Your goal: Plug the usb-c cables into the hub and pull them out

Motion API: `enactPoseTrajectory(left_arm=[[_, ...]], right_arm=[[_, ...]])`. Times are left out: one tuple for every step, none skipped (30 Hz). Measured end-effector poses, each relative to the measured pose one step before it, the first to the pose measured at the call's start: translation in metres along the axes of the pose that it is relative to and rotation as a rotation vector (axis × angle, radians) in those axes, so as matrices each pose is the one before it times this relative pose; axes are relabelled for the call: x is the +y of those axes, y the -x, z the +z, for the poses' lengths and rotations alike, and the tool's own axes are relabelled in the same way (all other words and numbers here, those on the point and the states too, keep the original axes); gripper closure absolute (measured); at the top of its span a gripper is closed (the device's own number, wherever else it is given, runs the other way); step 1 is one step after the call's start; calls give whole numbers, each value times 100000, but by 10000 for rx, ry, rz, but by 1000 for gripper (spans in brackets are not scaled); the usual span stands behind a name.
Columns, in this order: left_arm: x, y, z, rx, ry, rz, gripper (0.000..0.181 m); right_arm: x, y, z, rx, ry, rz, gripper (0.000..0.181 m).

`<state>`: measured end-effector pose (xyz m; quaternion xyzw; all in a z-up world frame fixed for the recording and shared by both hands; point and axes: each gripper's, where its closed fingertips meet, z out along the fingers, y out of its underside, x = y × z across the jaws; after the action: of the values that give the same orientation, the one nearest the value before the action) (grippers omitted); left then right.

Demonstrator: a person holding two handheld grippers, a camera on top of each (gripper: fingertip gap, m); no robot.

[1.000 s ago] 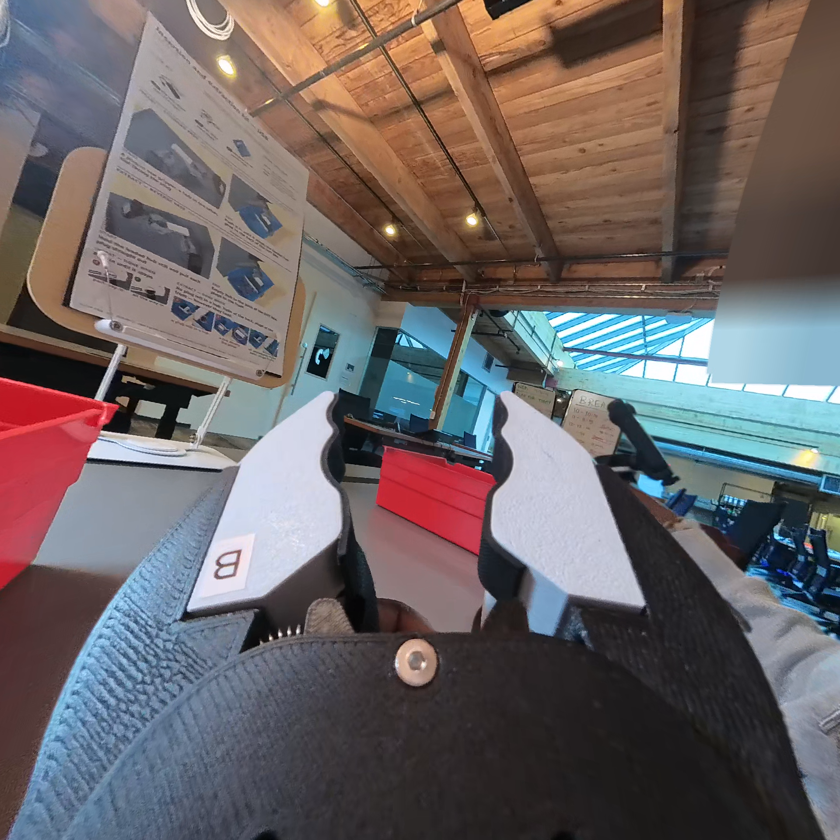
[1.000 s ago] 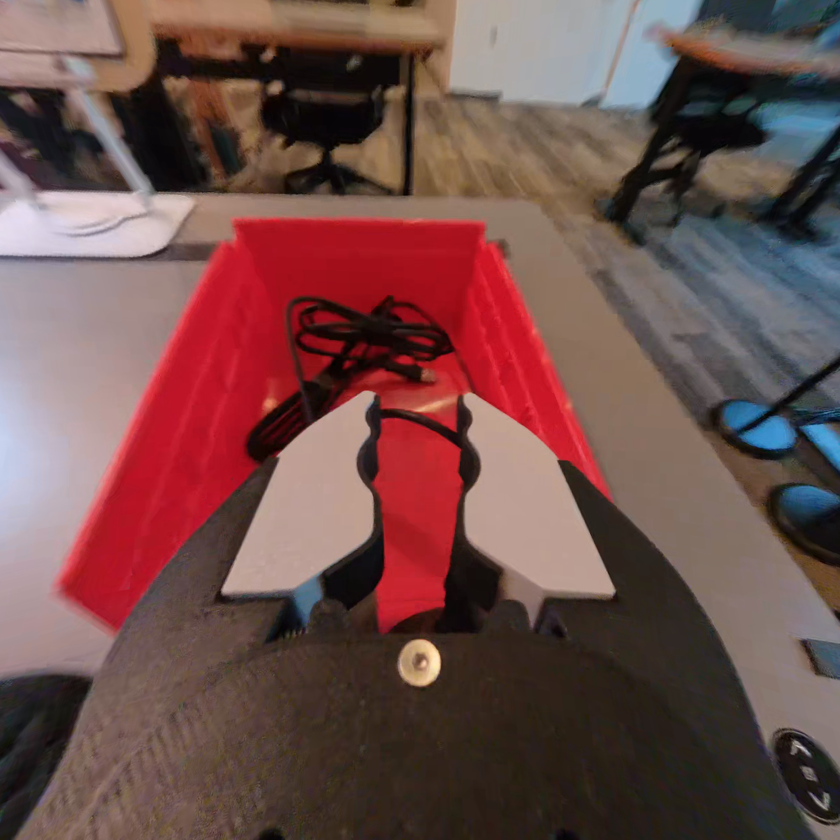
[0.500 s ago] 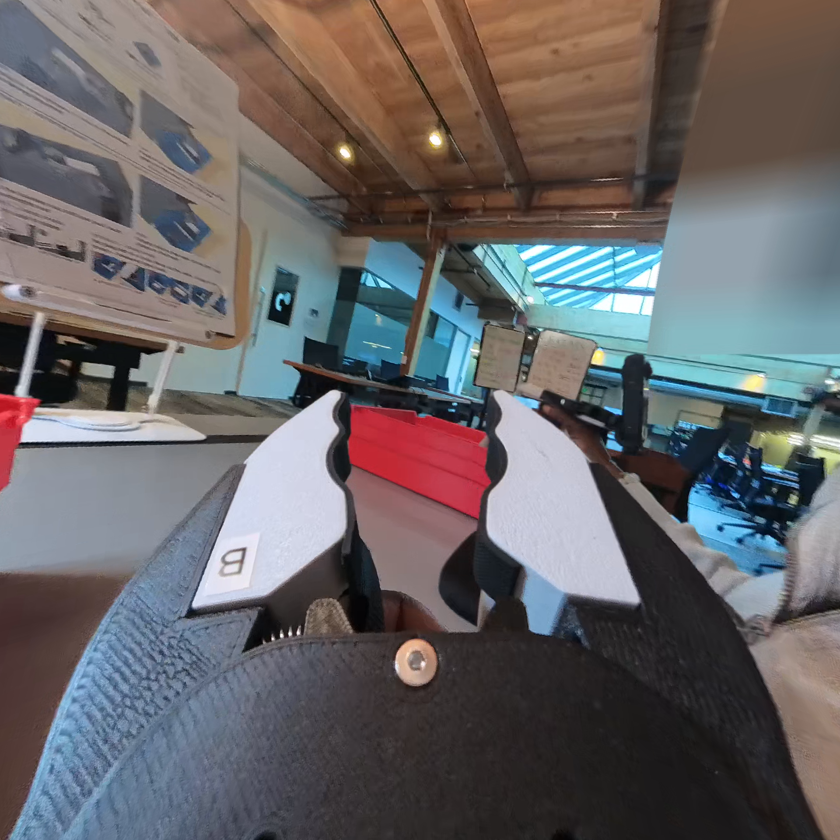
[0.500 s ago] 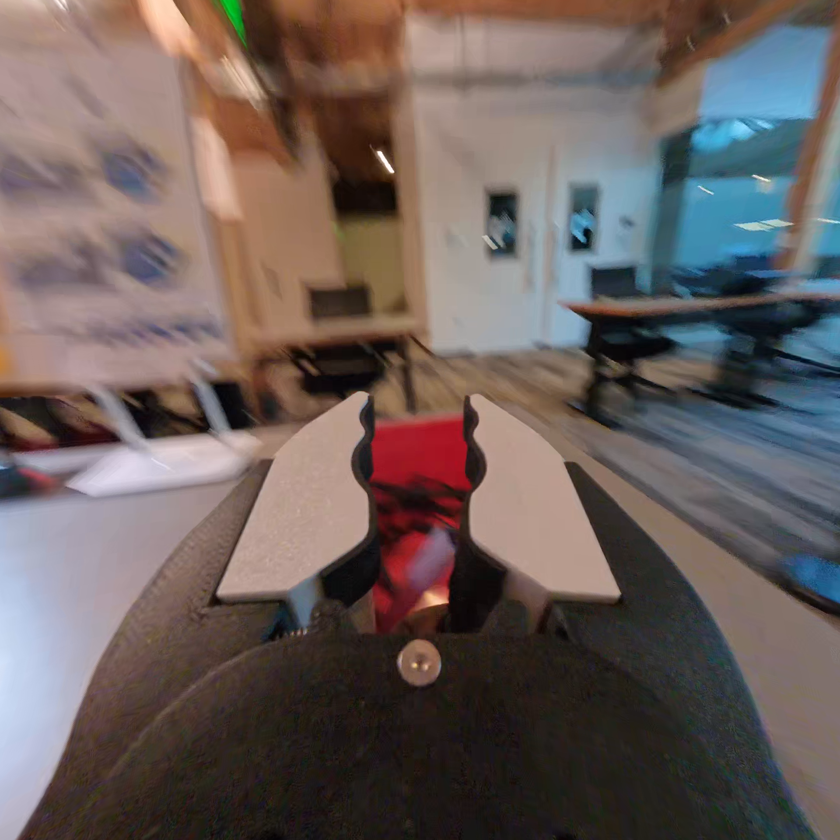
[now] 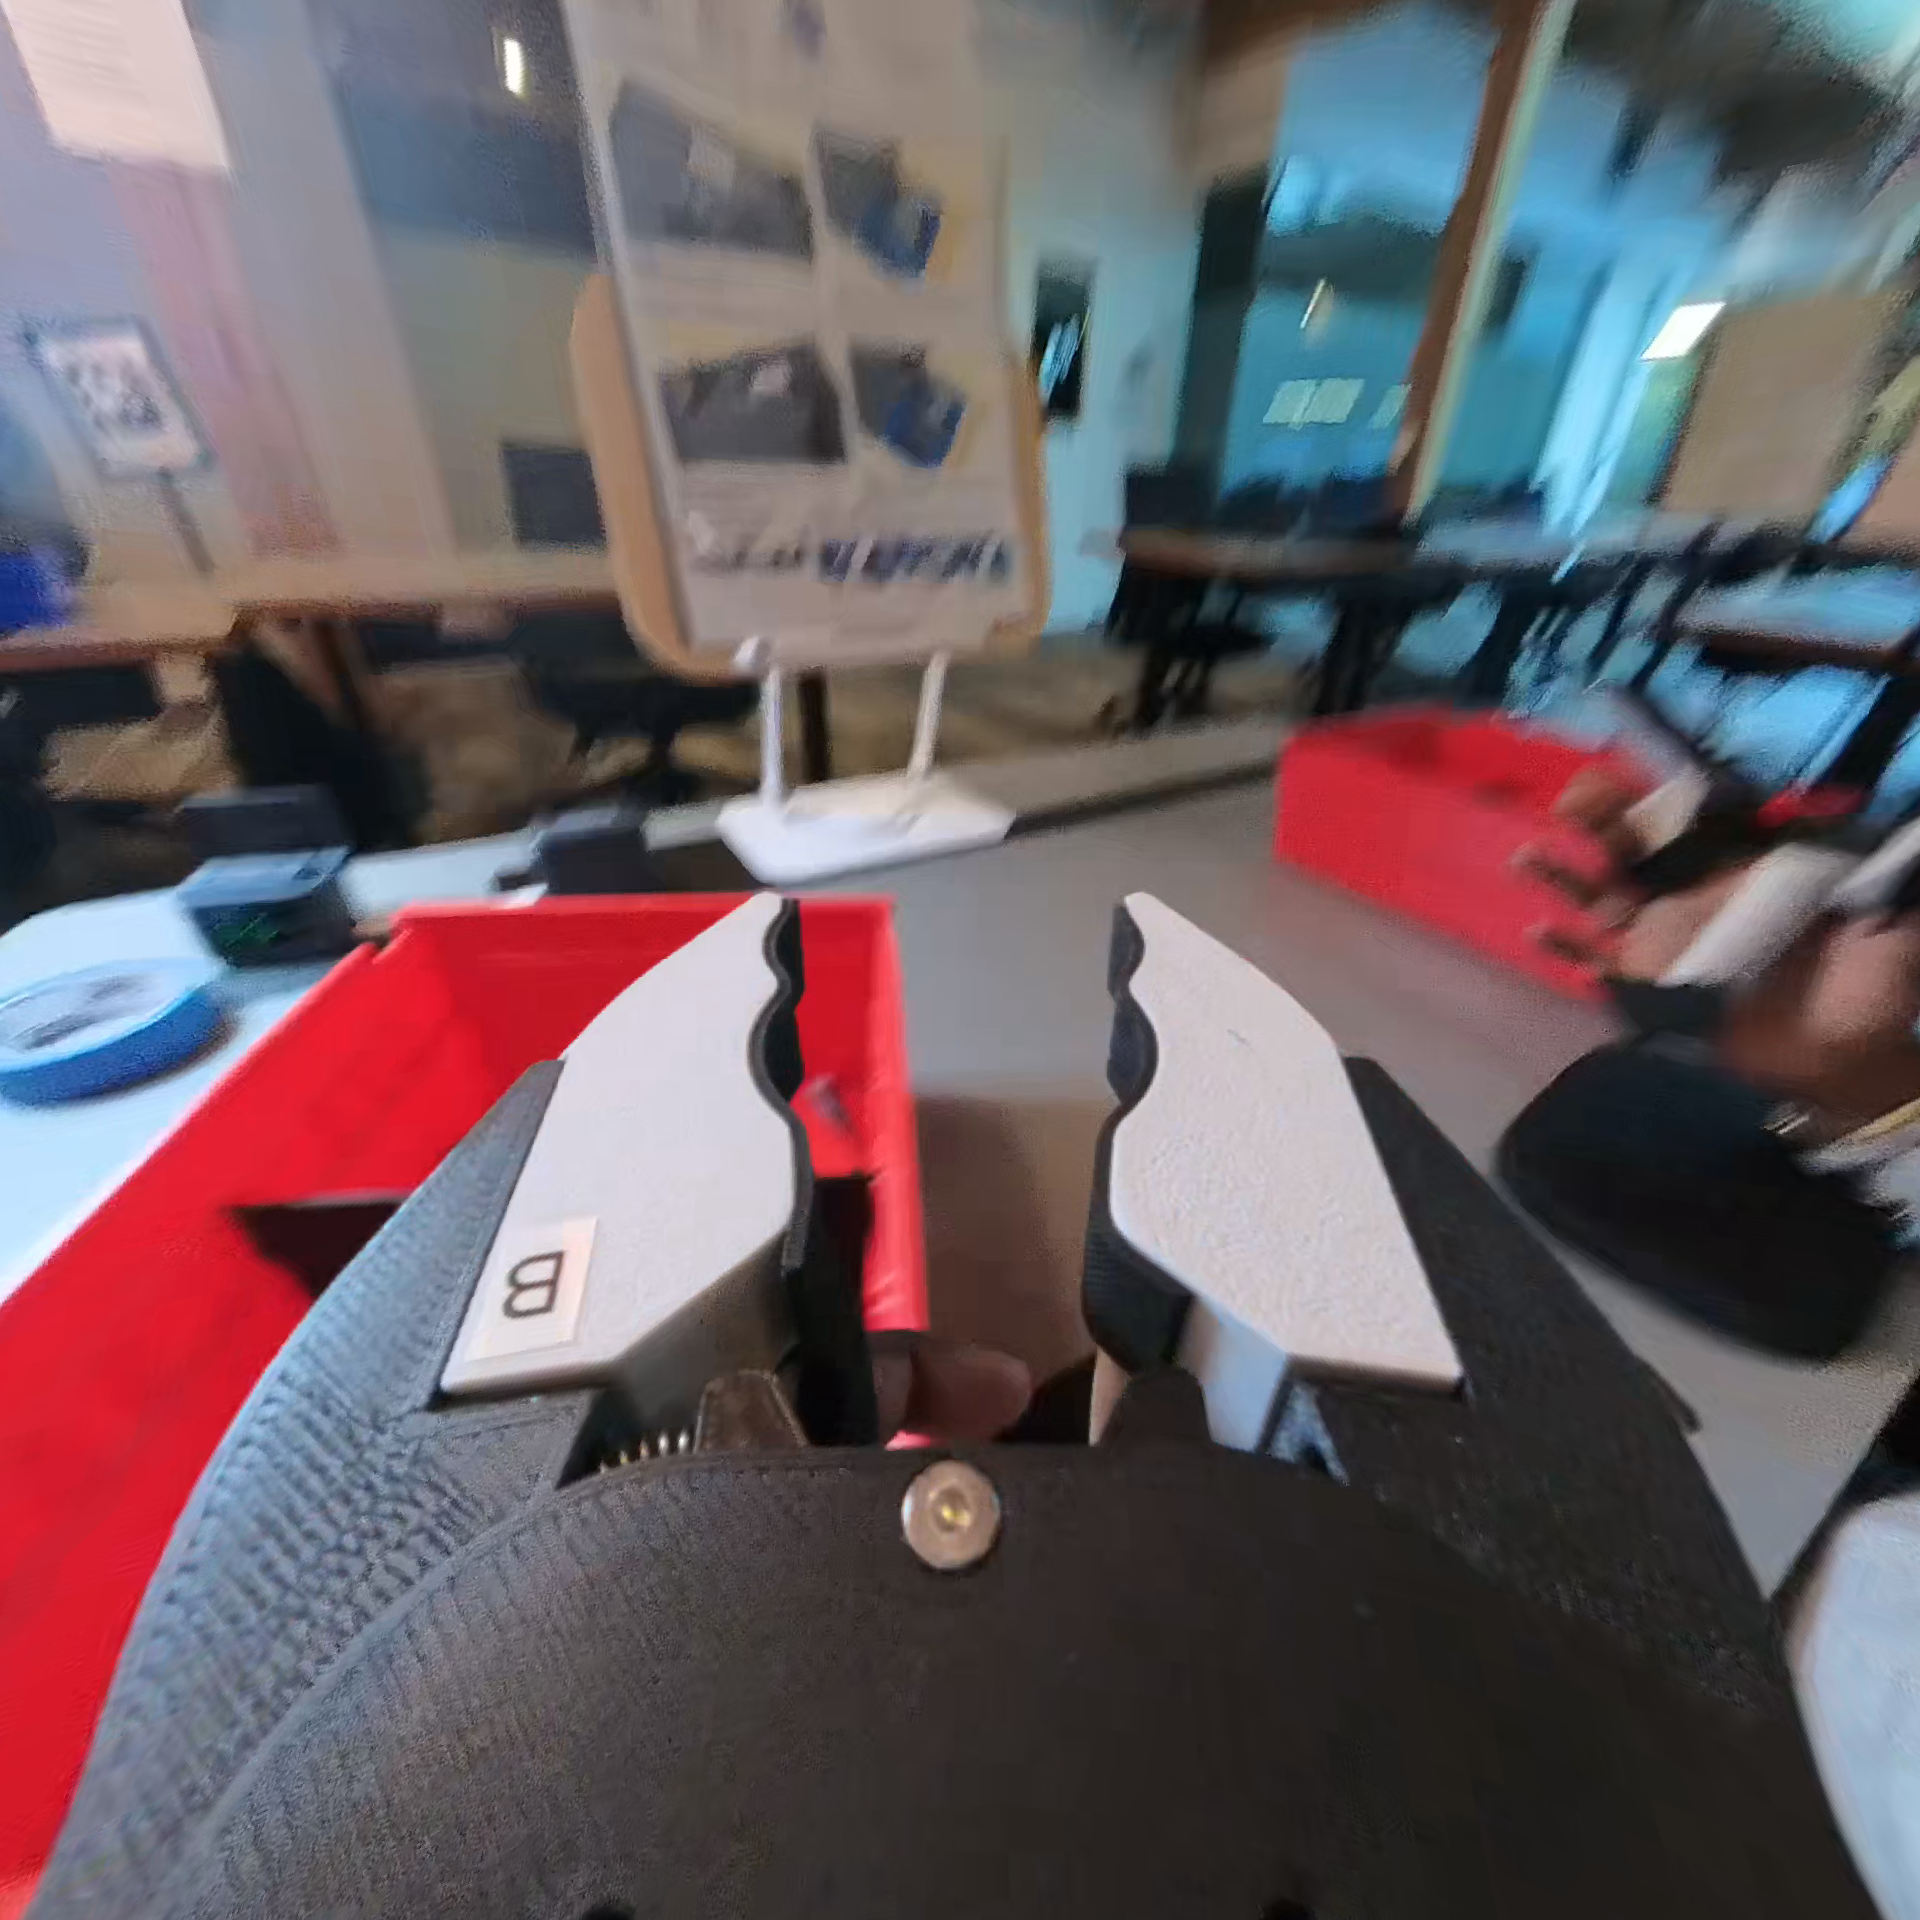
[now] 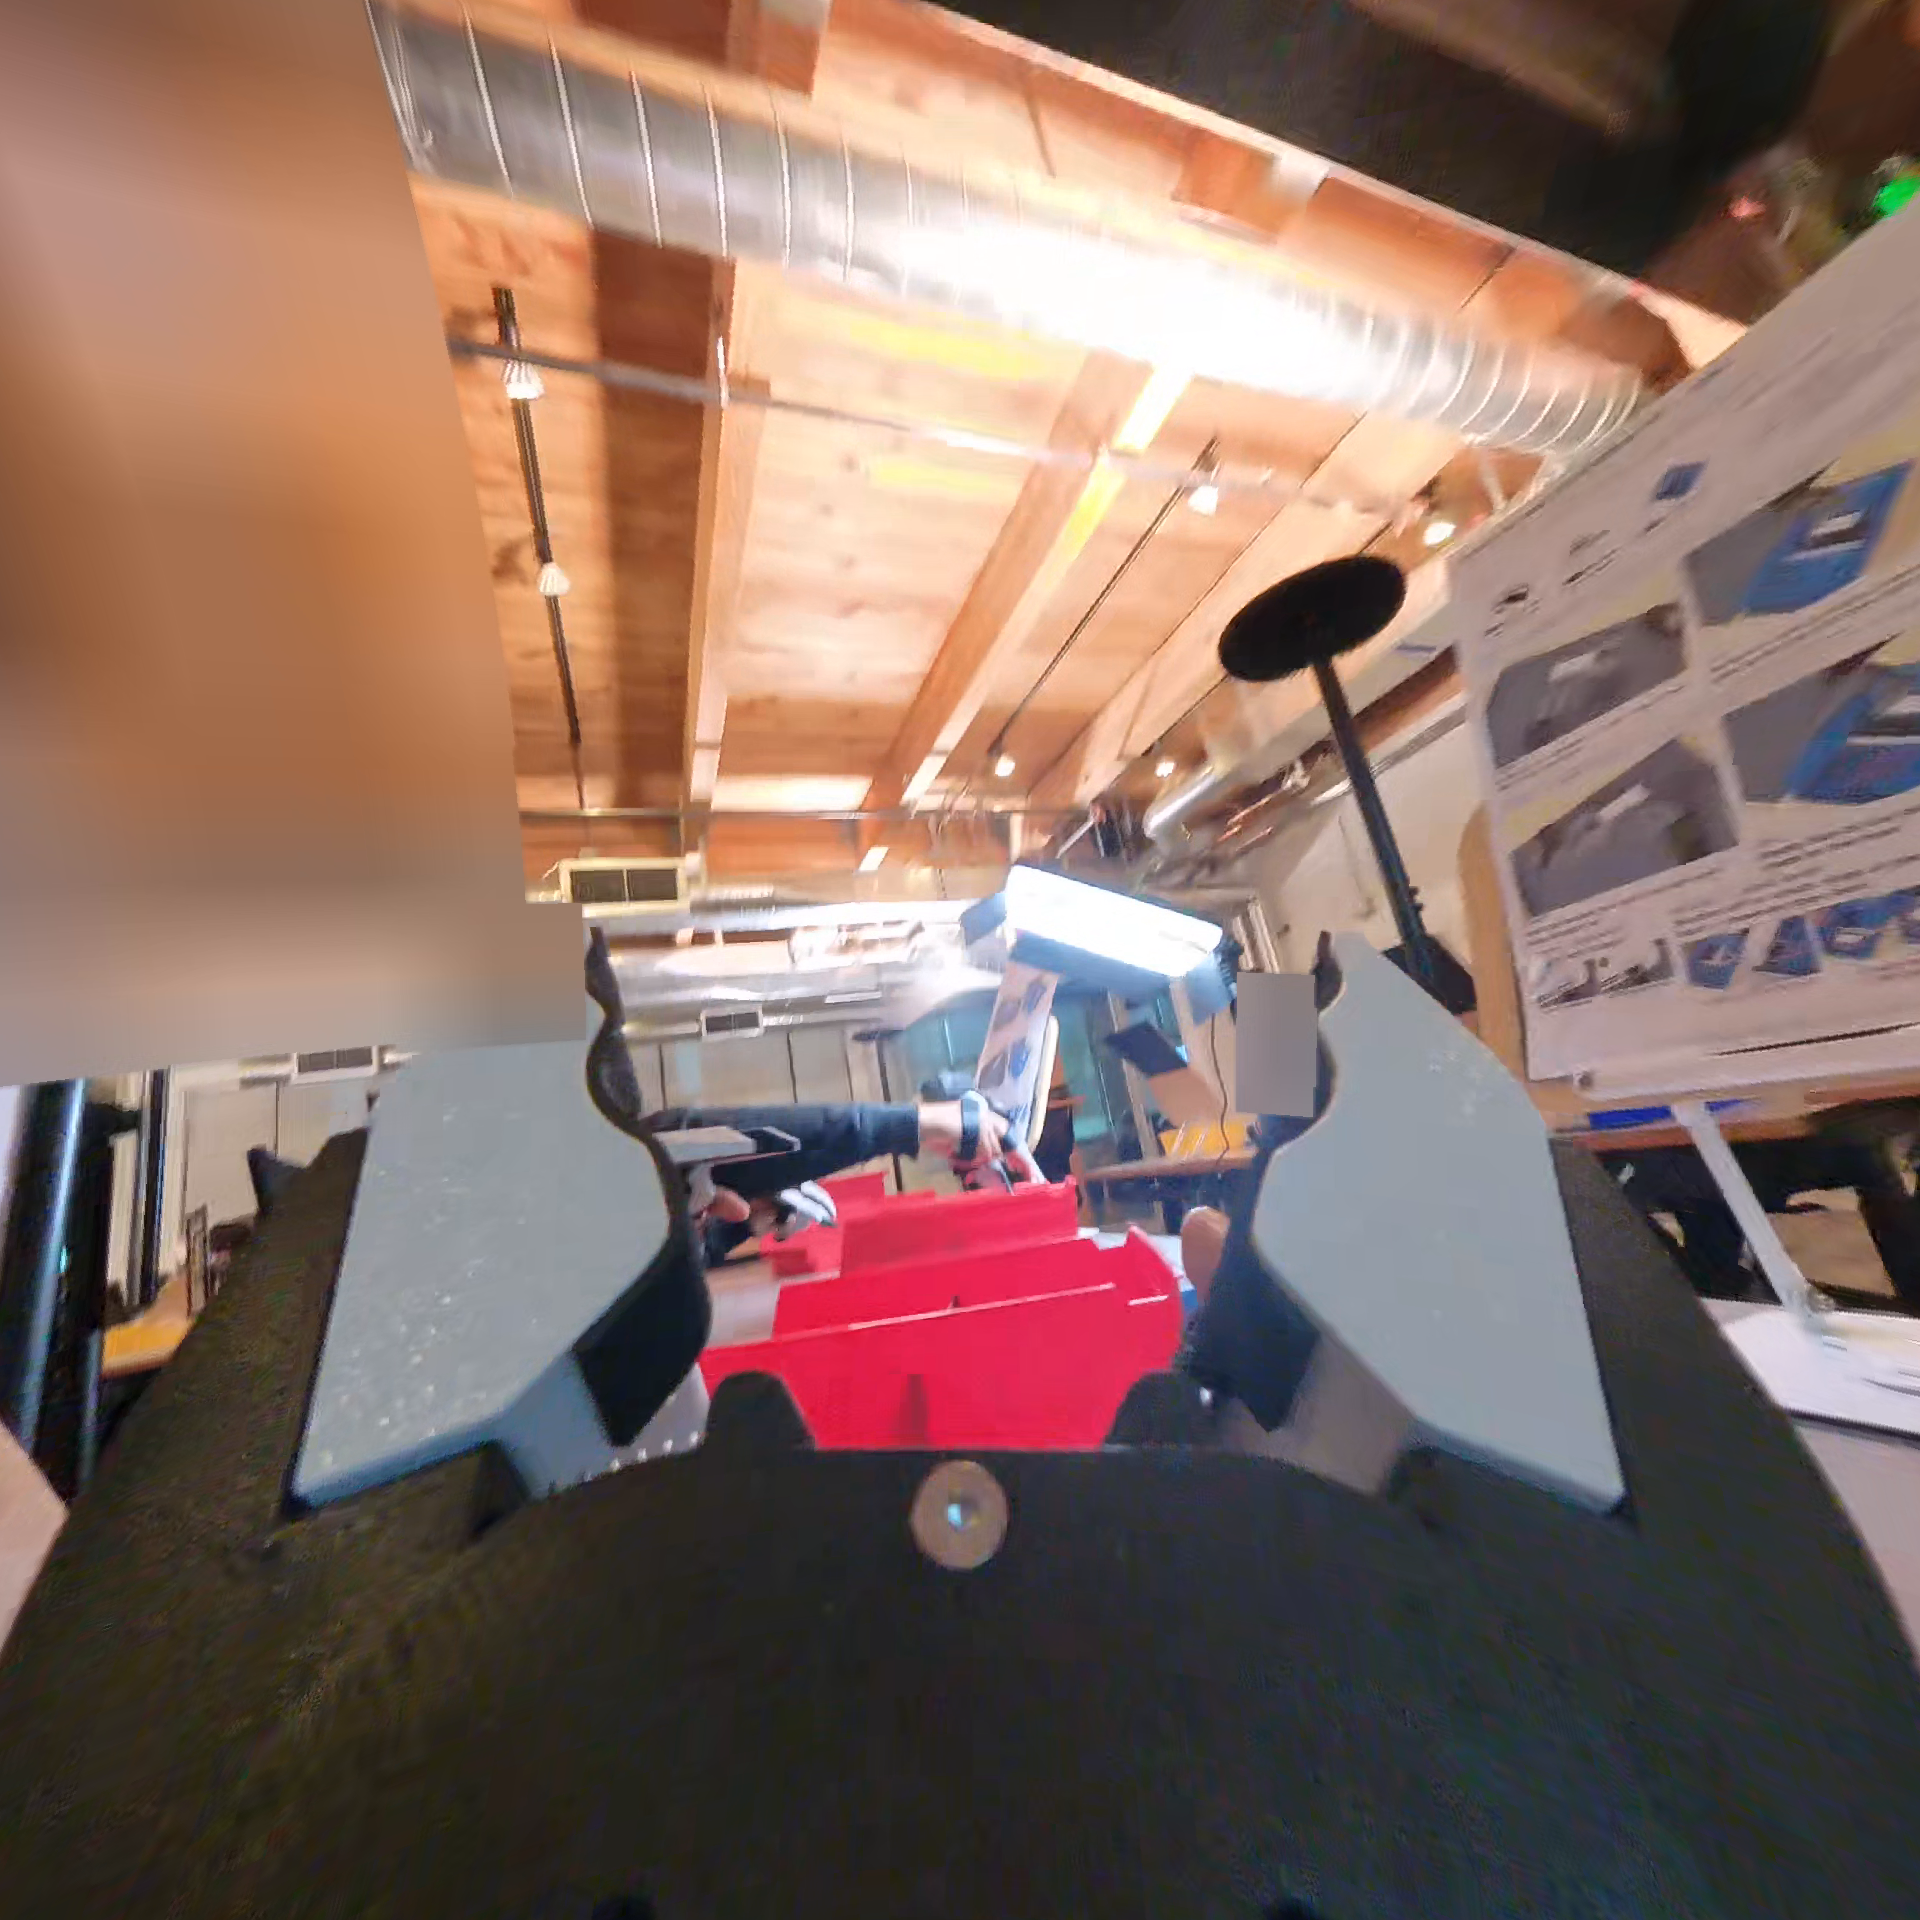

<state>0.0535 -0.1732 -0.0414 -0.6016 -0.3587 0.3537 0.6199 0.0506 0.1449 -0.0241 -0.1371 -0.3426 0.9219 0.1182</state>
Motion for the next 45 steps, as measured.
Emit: enactPoseTrajectory(left_arm=[[1185,1359,429,-171,1388,160,123],[1499,791,626,268,1746,-158,123],[980,500,828,567,1406,-210,121],[48,766,881,456,748,-225,120],[-397,1107,933,315,483,-298,120],[-394,1515,950,41,543,-381,120],[-329,1755,940,-215,619,-208,120],[-194,1816,962,-337,673,-29,120],[-26,1602,1061,-259,760,-141,120],[97,999,1131,69,813,-224,120],[302,776,1147,127,924,-126,121],[486,884,1120,-20,999,-77,120],[280,869,1108,-91,829,-156,120],[159,890,1033,-194,696,-177,120],[168,907,914,-317,661,-125,121],[31,573,781,-217,508,-83,120],[-132,223,672,-83,344,-48,120],[-178,111,587,-61,267,-39,120],[-144,258,518,-173,240,-52,120],[-52,413,474,-270,249,-67,120],[-29,294,470,-167,208,-84,120],[15,242,474,-121,190,-116,118],[77,257,458,-128,179,-74,121],[165,284,465,-138,179,-53,121],[175,75,488,-4,153,-18,123],[54,-199,538,141,43,-49,122],[-163,324,296,-303,-128,-63,132],[-138,35,7,-159,-124,53,137],[-35,-182,-15,-17,-94,38,141],[-120,-220,12,17,-163,21,144],[-92,-110,-6,-31,-169,63,145],[-127,-206,7,55,-208,97,146],[-117,-294,-91,131,-200,75,147],[-329,-406,-315,187,-362,63,148],[-453,-392,-555,130,-438,83,150],[-422,-140,-786,-77,-398,127,152],[-427,85,-1005,-250,-382,174,152],[-422,128,-1185,-234,-377,136,153],[-499,83,-1304,-158,-427,104,154],[-606,32,-1401,-107,-520,87,155],[-627,32,-1451,-116,-548,60,156],[-614,83,-1491,-185,-566,71,156],[-604,103,-1489,-221,-574,61,157],[-567,79,-1451,-217,-571,40,157],[-506,-8,-1400,-158,-532,28,157]], right_arm=[[670,329,330,-61,204,-156,61],[497,172,170,23,153,-198,63],[407,146,103,10,136,-153,64],[351,148,105,-46,153,-67,66],[289,129,87,-73,157,2,67],[187,27,41,-28,100,38,67],[40,-60,-2,21,12,36,68],[-71,-81,-31,35,-45,29,69],[-141,-71,-40,27,-70,21,70],[-174,-90,-40,35,-78,17,71],[-158,-103,-60,40,-73,28,72],[-125,-114,-55,39,-55,47,73],[-79,-93,-34,22,-33,68,74],[-41,-43,-24,-5,-19,75,75],[-1,-16,2,-7,-1,55,76],[34,-5,7,-3,23,20,77],[60,9,17,-6,41,-24,77],[75,28,26,-1,46,-56,78],[60,40,11,0,43,-72,78],[59,46,17,1,39,-79,79],[44,34,14,5,34,-83,79],[34,38,2,6,27,-82,79],[8,38,-4,6,18,-73,80],[-15,10,-20,11,2,-59,80],[-40,-11,-16,12,-16,-35,80],[-71,-2,-11,4,-32,-1,81],[-82,-16,-19,5,-38,19,81],[-64,-29,-21,17,-34,19,81],[-70,-40,-12,21,-28,9,81],[-51,-19,-11,15,-21,-9,82],[-40,-17,-16,20,-15,-29,82],[-9,-61,-22,40,-4,-44,82],[26,-82,-16,53,12,-48,83],[28,-103,-14,53,15,-34,84],[36,-81,-14,34,7,-8,84],[3,-58,-8,19,-4,20,84],[-18,-64,-10,12,-18,37,84],[-32,-41,1,12,-25,36,84],[-59,-43,-16,18,-26,15,84],[-58,-43,-23,28,-33,-8,85],[-71,-53,-26,31,-37,-11,85],[-56,-49,-28,24,-34,8,86],[-53,-36,-25,17,-32,27,86],[-49,-36,-22,15,-30,37,87],[-23,-45,-12,17,-22,30,87]])
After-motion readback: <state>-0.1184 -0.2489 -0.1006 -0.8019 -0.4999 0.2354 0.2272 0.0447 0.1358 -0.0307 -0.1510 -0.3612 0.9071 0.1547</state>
